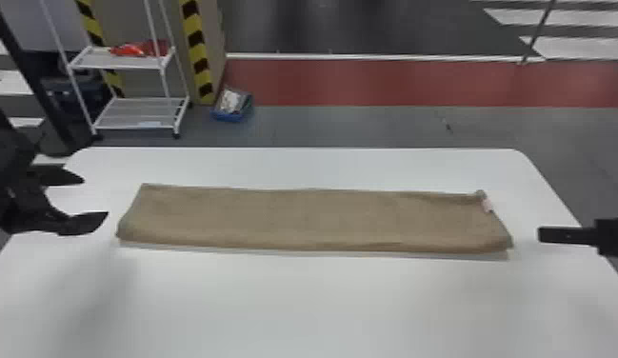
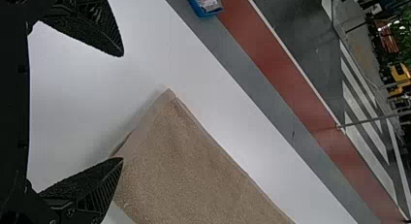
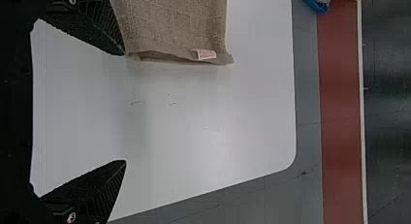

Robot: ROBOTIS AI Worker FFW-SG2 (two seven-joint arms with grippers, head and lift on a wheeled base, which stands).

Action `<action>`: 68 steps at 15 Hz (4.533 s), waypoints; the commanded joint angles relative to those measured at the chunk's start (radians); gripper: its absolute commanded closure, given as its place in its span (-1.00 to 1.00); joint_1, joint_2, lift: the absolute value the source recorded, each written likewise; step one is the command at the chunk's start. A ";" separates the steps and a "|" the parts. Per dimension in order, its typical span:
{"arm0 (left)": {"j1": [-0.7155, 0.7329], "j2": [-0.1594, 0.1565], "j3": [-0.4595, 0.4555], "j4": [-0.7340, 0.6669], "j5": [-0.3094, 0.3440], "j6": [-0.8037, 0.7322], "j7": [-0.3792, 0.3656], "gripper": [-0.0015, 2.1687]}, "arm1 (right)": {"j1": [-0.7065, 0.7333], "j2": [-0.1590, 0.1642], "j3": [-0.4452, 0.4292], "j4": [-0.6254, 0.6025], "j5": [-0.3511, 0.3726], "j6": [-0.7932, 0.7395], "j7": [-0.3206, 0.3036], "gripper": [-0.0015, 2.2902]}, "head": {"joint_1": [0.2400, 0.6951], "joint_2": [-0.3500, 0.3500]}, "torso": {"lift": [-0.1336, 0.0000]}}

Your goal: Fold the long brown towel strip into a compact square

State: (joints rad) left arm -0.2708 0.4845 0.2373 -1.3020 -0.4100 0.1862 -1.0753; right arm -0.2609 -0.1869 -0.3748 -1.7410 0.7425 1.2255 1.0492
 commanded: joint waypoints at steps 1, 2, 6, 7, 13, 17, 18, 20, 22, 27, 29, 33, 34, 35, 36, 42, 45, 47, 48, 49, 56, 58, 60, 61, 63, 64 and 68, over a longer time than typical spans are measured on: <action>0.004 -0.003 0.000 -0.005 0.002 0.000 0.000 -0.88 | 0.000 0.000 -0.004 0.000 0.000 -0.005 0.000 -0.92 | 1.00 -0.06 | -0.86; 0.005 -0.004 0.002 -0.005 0.002 0.003 -0.002 -0.88 | 0.000 0.000 -0.006 0.000 0.000 -0.002 0.000 -0.92 | 1.00 -0.07 | -0.86; 0.010 -0.004 0.000 -0.013 0.010 0.016 0.006 -0.88 | 0.009 0.001 -0.023 -0.006 -0.017 0.001 0.000 -0.92 | 1.00 -0.08 | -0.86; 0.010 -0.004 0.002 -0.011 0.010 0.022 0.008 -0.88 | 0.012 0.001 -0.026 -0.012 -0.018 0.001 0.000 -0.92 | 1.00 -0.09 | -0.86; 0.008 -0.007 0.002 -0.013 0.033 0.083 0.017 -0.87 | 0.022 0.009 -0.033 -0.025 -0.026 0.001 0.000 -0.92 | 1.00 -0.07 | -0.86; 0.010 -0.043 0.014 -0.046 0.108 0.227 0.060 -0.86 | 0.026 0.015 -0.038 -0.025 -0.026 -0.002 0.000 -0.92 | 1.00 -0.07 | -0.86; 0.010 -0.056 0.014 -0.063 0.111 0.283 0.075 -0.86 | 0.031 0.017 -0.038 -0.025 -0.026 -0.002 0.000 -0.92 | 1.00 -0.07 | -0.86; 0.010 -0.087 0.010 -0.083 0.126 0.371 0.124 -0.84 | 0.038 0.020 -0.038 -0.026 -0.026 -0.002 0.000 -0.92 | 1.00 -0.08 | -0.86; 0.010 -0.129 -0.004 -0.103 0.134 0.473 0.169 -0.81 | 0.045 0.021 -0.039 -0.028 -0.025 -0.002 0.000 -0.92 | 1.00 -0.09 | -0.86; -0.016 -0.170 -0.061 -0.108 0.126 0.540 0.273 -0.81 | 0.066 0.021 -0.046 -0.035 -0.025 0.004 0.002 -0.92 | 1.00 -0.20 | -0.86; -0.042 -0.168 -0.072 -0.094 0.123 0.592 0.304 -0.81 | 0.072 0.020 -0.052 -0.035 -0.026 0.001 0.002 -0.92 | 1.00 -0.21 | -0.86; -0.074 -0.168 -0.098 -0.066 0.116 0.700 0.341 -0.80 | 0.071 0.020 -0.052 -0.035 -0.026 -0.002 0.002 -0.92 | 1.00 -0.21 | -0.86; -0.082 -0.170 -0.099 -0.060 0.116 0.724 0.353 -0.77 | 0.069 0.020 -0.050 -0.035 -0.026 -0.002 0.002 -0.92 | 1.00 -0.20 | -0.86; -0.088 -0.170 -0.098 -0.051 0.123 0.746 0.353 -0.73 | 0.068 0.021 -0.050 -0.035 -0.026 -0.002 0.002 -0.92 | 1.00 -0.19 | -0.86; -0.094 -0.170 -0.096 -0.049 0.131 0.749 0.351 -0.72 | 0.068 0.020 -0.050 -0.035 -0.026 0.001 0.002 -0.92 | 1.00 -0.19 | -0.86; -0.111 -0.170 -0.081 -0.046 0.155 0.755 0.307 0.31 | 0.069 0.021 -0.055 -0.038 -0.026 0.001 0.002 -0.92 | 1.00 -0.21 | -0.86; -0.117 -0.168 -0.072 -0.026 0.151 0.752 0.270 0.77 | 0.069 0.023 -0.055 -0.038 -0.026 0.001 0.002 -0.92 | 1.00 -0.23 | -0.86; -0.113 -0.155 -0.038 -0.043 0.151 0.764 0.216 0.98 | 0.069 0.023 -0.058 -0.038 -0.025 -0.002 0.002 -0.92 | 1.00 -0.23 | -0.86; -0.105 -0.144 -0.015 -0.059 0.152 0.767 0.164 0.98 | 0.069 0.023 -0.061 -0.038 -0.026 -0.002 0.002 -0.92 | 1.00 -0.23 | -0.86; -0.079 -0.125 0.023 -0.089 0.165 0.773 0.115 0.98 | 0.071 0.023 -0.067 -0.038 -0.026 -0.008 0.002 -0.92 | 1.00 -0.23 | -0.86; 0.030 -0.032 0.180 -0.257 0.218 0.856 0.006 0.98 | 0.057 0.029 -0.079 -0.054 -0.072 0.007 0.006 -0.92 | 1.00 -0.01 | -0.86; 0.033 -0.055 0.178 -0.330 0.232 0.936 0.006 0.98 | 0.055 0.040 -0.076 -0.065 -0.072 0.010 0.008 -0.92 | 1.00 0.04 | -0.86; 0.035 -0.127 0.165 -0.454 0.231 1.062 -0.003 0.98 | 0.060 0.040 -0.078 -0.092 -0.074 0.032 0.011 -0.92 | 1.00 0.04 | -0.86; 0.035 -0.173 0.142 -0.525 0.226 1.129 -0.011 0.98 | 0.066 0.040 -0.079 -0.106 -0.075 0.044 0.012 -0.92 | 1.00 -0.03 | -0.86; 0.035 -0.256 0.059 -0.628 0.203 1.206 -0.014 0.98 | 0.077 0.040 -0.082 -0.123 -0.080 0.050 0.012 -0.92 | 1.00 -0.18 | -0.86; 0.033 -0.291 0.011 -0.646 0.177 1.215 -0.008 0.98 | 0.083 0.044 -0.084 -0.124 -0.080 0.053 0.012 -0.92 | 1.00 -0.27 | -0.86; 0.008 -0.382 -0.113 -0.654 0.140 1.249 0.048 0.98 | 0.103 0.046 -0.101 -0.137 -0.080 0.050 0.012 -0.92 | 1.00 -0.65 | -0.86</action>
State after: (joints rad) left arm -0.2540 0.1341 0.1570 -1.9544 -0.2675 1.4170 -1.0354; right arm -0.1630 -0.1413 -0.4691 -1.8758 0.6628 1.2763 1.0615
